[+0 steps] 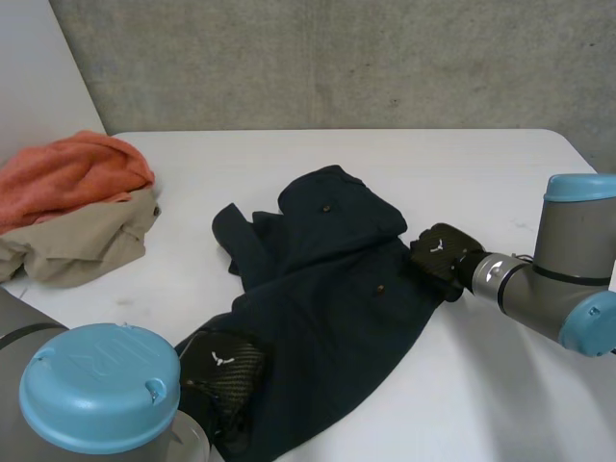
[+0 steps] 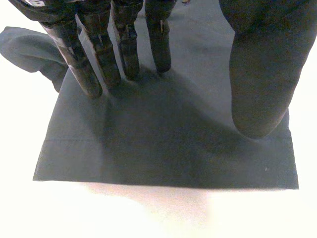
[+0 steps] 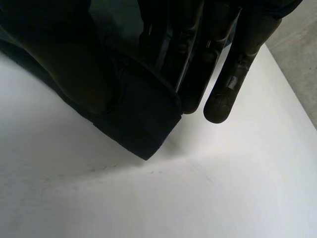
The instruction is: Fold the laundry.
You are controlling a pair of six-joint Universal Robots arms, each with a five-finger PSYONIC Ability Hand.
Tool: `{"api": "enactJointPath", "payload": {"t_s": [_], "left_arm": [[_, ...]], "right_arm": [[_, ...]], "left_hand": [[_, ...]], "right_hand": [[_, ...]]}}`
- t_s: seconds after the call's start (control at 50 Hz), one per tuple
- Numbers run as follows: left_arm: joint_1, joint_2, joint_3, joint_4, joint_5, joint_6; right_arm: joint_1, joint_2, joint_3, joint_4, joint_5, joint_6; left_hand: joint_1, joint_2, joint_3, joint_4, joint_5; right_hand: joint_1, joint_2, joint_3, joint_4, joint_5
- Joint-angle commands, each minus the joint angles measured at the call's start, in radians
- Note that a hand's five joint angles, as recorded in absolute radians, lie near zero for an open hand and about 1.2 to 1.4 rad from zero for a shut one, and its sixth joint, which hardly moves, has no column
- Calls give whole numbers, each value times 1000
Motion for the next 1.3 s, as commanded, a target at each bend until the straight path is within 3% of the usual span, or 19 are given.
{"api": "enactJointPath", "payload": {"t_s": [0.02, 0.18, 0.44, 0.56, 0.62, 0.7, 0.72, 0.84, 0.94, 1.02, 1.08, 1.1, 1.14, 1.24, 1.3], "left_arm": [[-19, 3, -16, 1, -1, 1], [-38, -9, -28, 12, 0, 1], [-98, -66, -17, 95, 0, 12], [-98, -110, -16, 127, -1, 72], [-98, -119, -17, 141, -1, 80], [-98, -115, -16, 179, -4, 83], [-99, -107, -13, 190, -7, 86], [-95, -3, 30, 196, -17, 89], [-38, 146, 101, 207, -9, 96], [34, 178, 101, 187, 49, 112], [36, 148, 66, 162, 109, 104], [27, 119, 32, 150, 158, 101], [10, 92, 6, 144, 207, 101], [-26, 52, -29, 171, 315, 101], [-25, 37, -36, 193, 315, 101]], "right_arm": [[-13, -39, -25, -4, 5, 149], [-19, -123, -2, -1, 11, 269], [-18, -133, 18, 4, 20, 273], [-19, -135, 20, 4, 20, 272], [-19, -135, 21, 4, 20, 272], [-19, -138, 26, 2, 22, 272], [-19, -139, 26, 4, 23, 273], [-19, -162, 29, 24, 58, 276], [-18, -283, 1, 149, 112, 263], [-18, -354, -17, 209, 95, 273], [-6, -353, -9, 217, 114, 269], [-6, -348, -6, 217, 115, 270], [-4, -333, 6, 213, 112, 270], [0, -236, 11, 202, 137, 272], [0, -218, 9, 183, 144, 276]], "left_hand": [[52, 50, 51, 47, 45], [49, 47, 48, 44, 42], [67, 65, 66, 61, 60], [93, 91, 92, 88, 86], [213, 211, 212, 207, 206], [872, 871, 871, 867, 865], [949, 947, 948, 944, 942], [950, 948, 949, 945, 943], [950, 948, 949, 945, 943], [950, 948, 949, 945, 943], [950, 948, 949, 945, 943], [398, 396, 397, 393, 391], [-227, -229, -228, -233, -234], [-174, -176, -175, -180, -181], [-145, -147, -146, -150, -152]], "right_hand": [[465, 221, 227, 211, 289], [465, 221, 227, 211, 289], [465, 221, 227, 211, 289], [465, 221, 227, 211, 289], [465, 221, 227, 211, 289], [465, 221, 227, 211, 289], [465, 221, 227, 211, 289], [465, 221, 227, 211, 289], [465, 221, 227, 211, 289], [465, 221, 227, 211, 289], [465, 221, 227, 211, 289], [465, 221, 227, 211, 289], [465, 221, 227, 211, 289], [465, 221, 227, 211, 289], [465, 221, 227, 211, 289]]}}
